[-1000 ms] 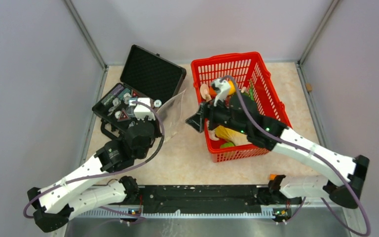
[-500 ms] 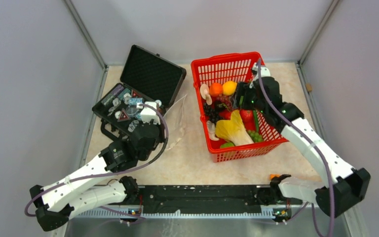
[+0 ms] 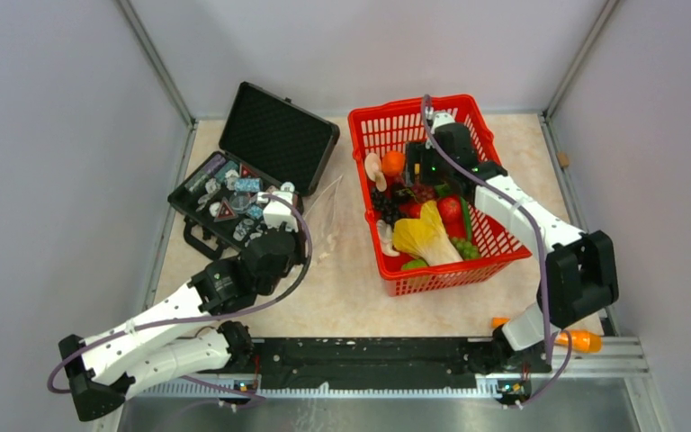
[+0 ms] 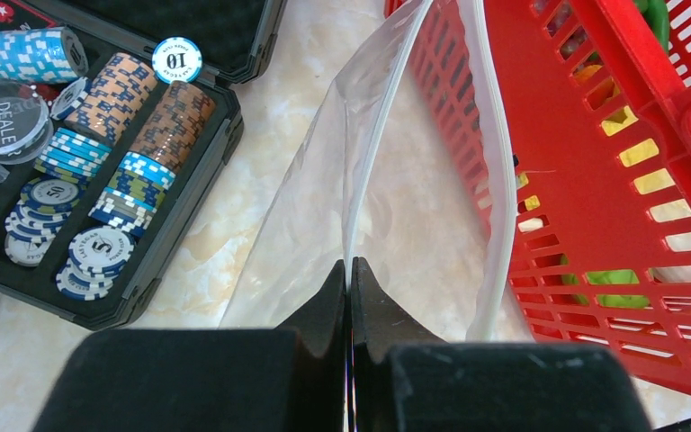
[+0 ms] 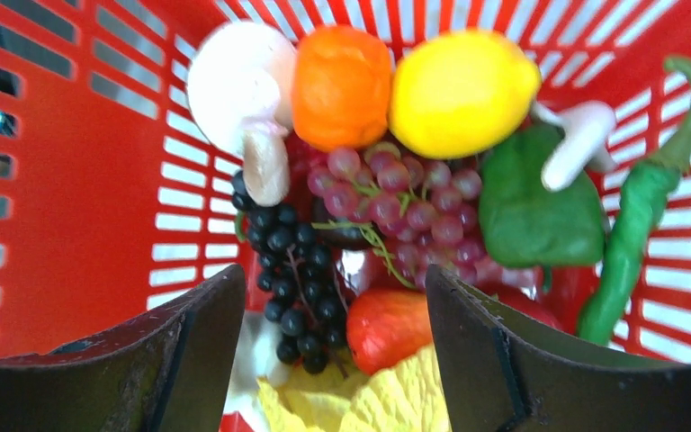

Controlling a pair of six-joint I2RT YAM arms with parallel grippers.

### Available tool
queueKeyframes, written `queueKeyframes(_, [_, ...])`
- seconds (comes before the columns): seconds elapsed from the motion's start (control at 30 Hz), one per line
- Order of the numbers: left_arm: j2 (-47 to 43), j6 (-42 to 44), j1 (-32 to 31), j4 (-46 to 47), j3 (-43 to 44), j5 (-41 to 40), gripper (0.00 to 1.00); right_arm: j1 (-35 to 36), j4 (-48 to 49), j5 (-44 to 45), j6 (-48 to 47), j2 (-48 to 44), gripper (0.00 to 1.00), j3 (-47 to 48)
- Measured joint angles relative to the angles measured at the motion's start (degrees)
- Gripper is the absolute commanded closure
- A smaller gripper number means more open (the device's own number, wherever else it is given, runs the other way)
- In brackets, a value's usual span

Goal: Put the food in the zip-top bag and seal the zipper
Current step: Pick up the fake fruit from the bin.

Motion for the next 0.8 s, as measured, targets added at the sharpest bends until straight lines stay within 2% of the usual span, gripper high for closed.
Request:
queueKeyframes(0.1, [0.0,0.0,0.0,0.6,-0.2,0.3,1.00,0.0,3.2,-1.2,-1.5,1.4,0.29,0.7])
queueKeyframes(0.33, [0.5,0.0,0.0,2.1,-0.2,1.9,1.00,0.0,4.3,-1.7,-5.2,16.8,0.29,16.2])
queueKeyframes(0.6, [1.3,0.7,0.0,2.6,-0.2,3.2,1.00,0.0,2.0,0.7,-7.1,25.7,0.29,20.4])
queueKeyframes(0.8, [1.3,1.3,0.0,2.9,-0.2,3.2,1.00,0.0,3.0,0.9,-8.1,26.6,0.41,21.0])
